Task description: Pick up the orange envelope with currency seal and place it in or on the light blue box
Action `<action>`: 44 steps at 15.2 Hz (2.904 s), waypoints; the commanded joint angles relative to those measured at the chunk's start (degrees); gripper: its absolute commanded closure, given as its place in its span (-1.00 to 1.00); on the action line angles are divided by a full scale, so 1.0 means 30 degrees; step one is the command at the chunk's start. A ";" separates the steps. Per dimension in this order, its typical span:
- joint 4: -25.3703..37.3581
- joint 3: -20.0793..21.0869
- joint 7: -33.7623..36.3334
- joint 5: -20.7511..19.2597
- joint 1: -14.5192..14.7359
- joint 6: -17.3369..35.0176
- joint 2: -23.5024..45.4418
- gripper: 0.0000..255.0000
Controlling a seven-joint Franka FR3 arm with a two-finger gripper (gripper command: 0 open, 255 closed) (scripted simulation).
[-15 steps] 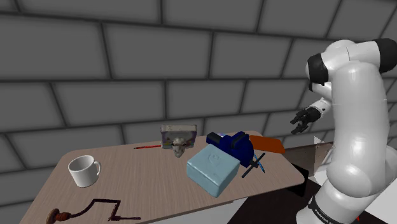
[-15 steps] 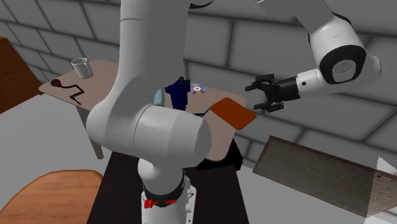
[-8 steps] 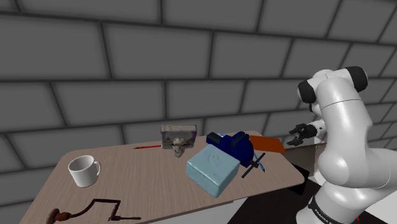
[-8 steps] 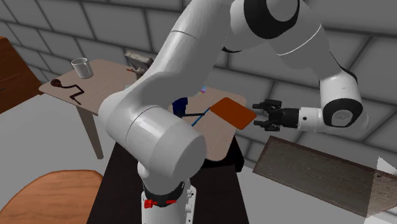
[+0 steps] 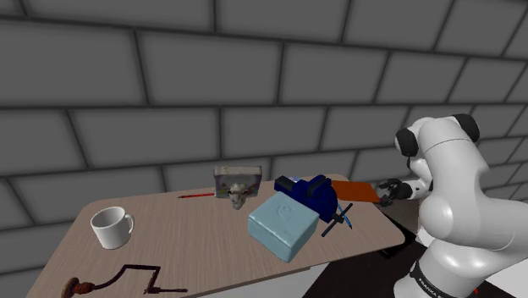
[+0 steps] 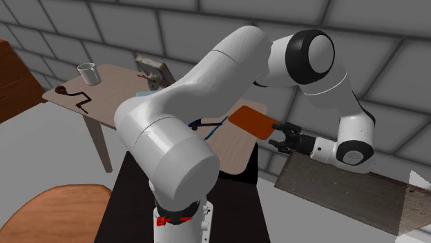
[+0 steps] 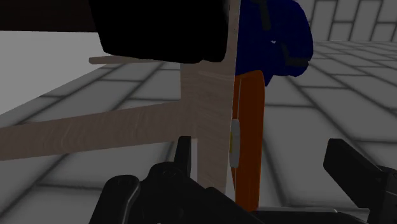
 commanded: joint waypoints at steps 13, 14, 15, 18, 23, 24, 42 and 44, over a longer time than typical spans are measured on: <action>-0.1697 0.0155 -0.0350 0.0281 0.1095 0.0705 -0.0668 1.00; -0.1697 0.0155 -0.0350 0.0281 0.1095 0.0705 -0.0668 1.00; -0.1697 0.0155 -0.0350 0.0281 0.1095 0.0705 -0.0668 1.00; -0.1637 0.0132 -0.0360 0.0241 0.1034 0.0660 -0.0644 1.00; -0.1869 0.0067 -0.0306 0.0219 0.1173 0.0644 -0.0900 1.00; -0.2032 0.0000 -0.0249 0.0145 0.1228 0.0597 -0.1143 1.00; -0.4335 -0.1619 0.1182 -0.0882 0.2459 -0.0521 -0.5199 1.00; -0.4518 -0.1803 0.1403 -0.0977 0.2589 -0.0647 -0.5637 1.00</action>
